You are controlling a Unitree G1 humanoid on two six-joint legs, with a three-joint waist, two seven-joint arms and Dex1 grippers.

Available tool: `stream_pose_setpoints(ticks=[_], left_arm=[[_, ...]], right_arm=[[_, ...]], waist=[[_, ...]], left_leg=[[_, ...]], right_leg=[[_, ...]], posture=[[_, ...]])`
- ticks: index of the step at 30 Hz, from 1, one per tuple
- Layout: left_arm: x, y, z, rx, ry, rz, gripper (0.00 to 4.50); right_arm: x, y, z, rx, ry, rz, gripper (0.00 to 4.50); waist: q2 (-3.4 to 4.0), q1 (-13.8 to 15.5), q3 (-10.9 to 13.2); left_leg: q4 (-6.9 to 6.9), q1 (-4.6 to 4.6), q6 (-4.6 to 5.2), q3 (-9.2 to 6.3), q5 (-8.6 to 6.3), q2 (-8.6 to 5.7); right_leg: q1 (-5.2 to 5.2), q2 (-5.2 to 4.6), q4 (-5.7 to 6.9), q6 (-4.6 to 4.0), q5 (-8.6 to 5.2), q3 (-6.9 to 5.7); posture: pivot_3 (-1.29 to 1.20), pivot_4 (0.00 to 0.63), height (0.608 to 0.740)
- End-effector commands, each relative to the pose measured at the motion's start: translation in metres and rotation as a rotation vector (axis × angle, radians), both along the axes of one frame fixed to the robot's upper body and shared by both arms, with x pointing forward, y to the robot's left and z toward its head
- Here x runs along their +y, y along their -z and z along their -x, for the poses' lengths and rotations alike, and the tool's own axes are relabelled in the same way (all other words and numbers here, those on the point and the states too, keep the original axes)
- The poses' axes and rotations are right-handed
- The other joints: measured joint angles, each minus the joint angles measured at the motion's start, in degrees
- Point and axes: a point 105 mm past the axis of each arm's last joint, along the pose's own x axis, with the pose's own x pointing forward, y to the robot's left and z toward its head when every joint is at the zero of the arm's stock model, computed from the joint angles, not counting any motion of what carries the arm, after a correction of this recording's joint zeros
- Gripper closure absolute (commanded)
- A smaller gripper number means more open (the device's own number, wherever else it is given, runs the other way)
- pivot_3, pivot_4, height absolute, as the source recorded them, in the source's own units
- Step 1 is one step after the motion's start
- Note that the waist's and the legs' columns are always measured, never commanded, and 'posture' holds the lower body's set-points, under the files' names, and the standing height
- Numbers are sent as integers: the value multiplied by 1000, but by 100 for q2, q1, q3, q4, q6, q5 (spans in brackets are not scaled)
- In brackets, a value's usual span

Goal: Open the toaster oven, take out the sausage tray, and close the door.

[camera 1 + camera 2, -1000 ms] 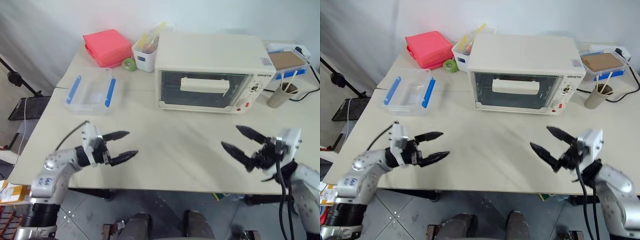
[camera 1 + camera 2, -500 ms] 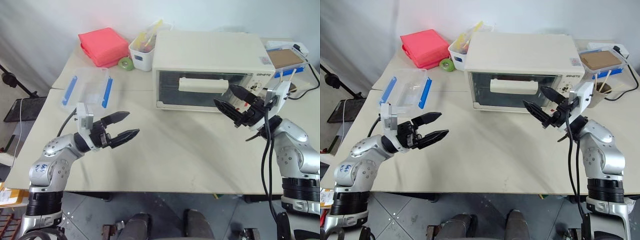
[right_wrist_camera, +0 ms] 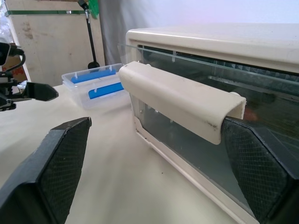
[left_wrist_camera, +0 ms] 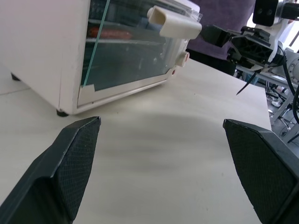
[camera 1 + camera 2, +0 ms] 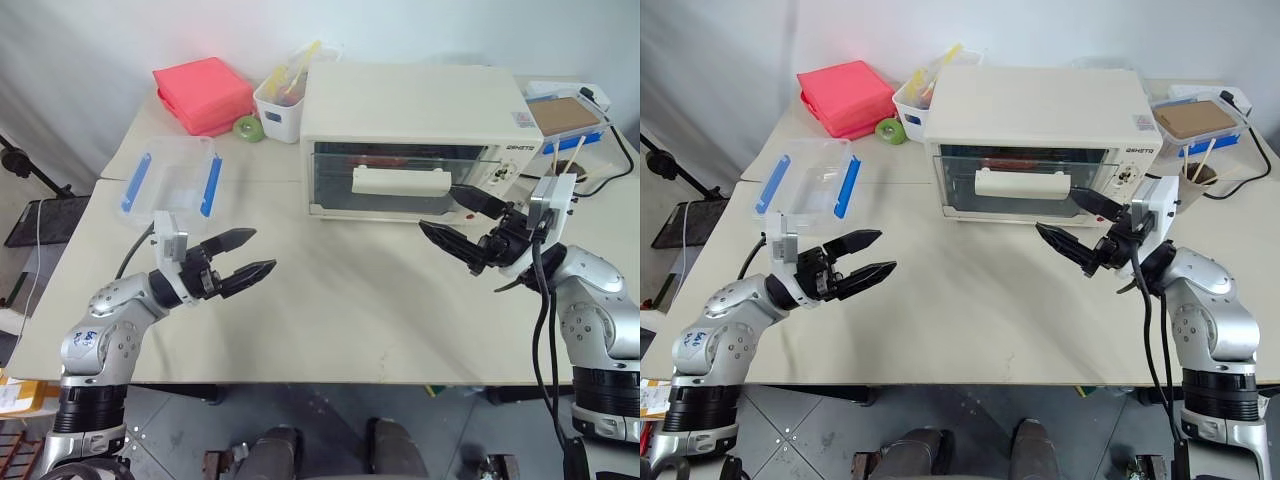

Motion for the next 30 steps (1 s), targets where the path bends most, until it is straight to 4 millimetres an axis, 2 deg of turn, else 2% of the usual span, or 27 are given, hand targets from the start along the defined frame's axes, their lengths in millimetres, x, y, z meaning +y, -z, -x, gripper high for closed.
stream_pose_setpoints(ticks=[1,5,9,12,14,18,24,30], left_arm=[[3,-10,-1,-40,-6,13,48],[15,-21,-7,-29,-3,6,48],[28,-28,-17,3,8,17,48],[24,-37,-25,-24,20,21,641],[17,-43,-32,-35,46,31,1231],[-23,-57,-53,-84,125,43,2530],[-50,-62,-77,-110,115,79,4377],[-71,-59,-87,-100,144,88,4444]], right_arm=[[10,-6,16,-75,-72,75,0],[18,10,27,-113,-127,210,0],[25,19,28,-172,-148,270,0],[27,26,27,-182,-157,293,0],[27,31,27,-170,-167,295,0],[22,37,23,-179,-152,316,0],[18,36,17,-212,-121,326,0],[11,35,15,-232,-83,336,0]], waist=[[0,2,0],[-1,10,1],[-1,-55,1],[-3,-89,2],[-6,-107,3],[-13,-77,7],[-15,-89,9],[-20,-47,12]], left_leg=[[0,0,0,0,0,0],[0,0,0,0,0,-2],[-5,3,-1,9,0,-14],[-9,4,-1,7,0,-13],[-10,3,-1,5,0,-14],[4,2,-1,3,0,-21],[10,-2,-1,4,-1,-23],[21,-3,-1,2,-1,-24]], right_leg=[[0,0,0,0,0,0],[-1,0,1,0,0,-1],[-7,8,2,0,0,1],[-10,8,5,-1,0,0],[-10,8,5,-1,0,-2],[-5,6,12,0,0,-5],[-7,6,13,2,1,-9],[-7,5,22,2,1,-15]], posture=[[0,150,740],[0,150,740],[0,150,740],[0,150,740],[0,150,740],[0,150,740],[0,150,740],[0,150,740]])
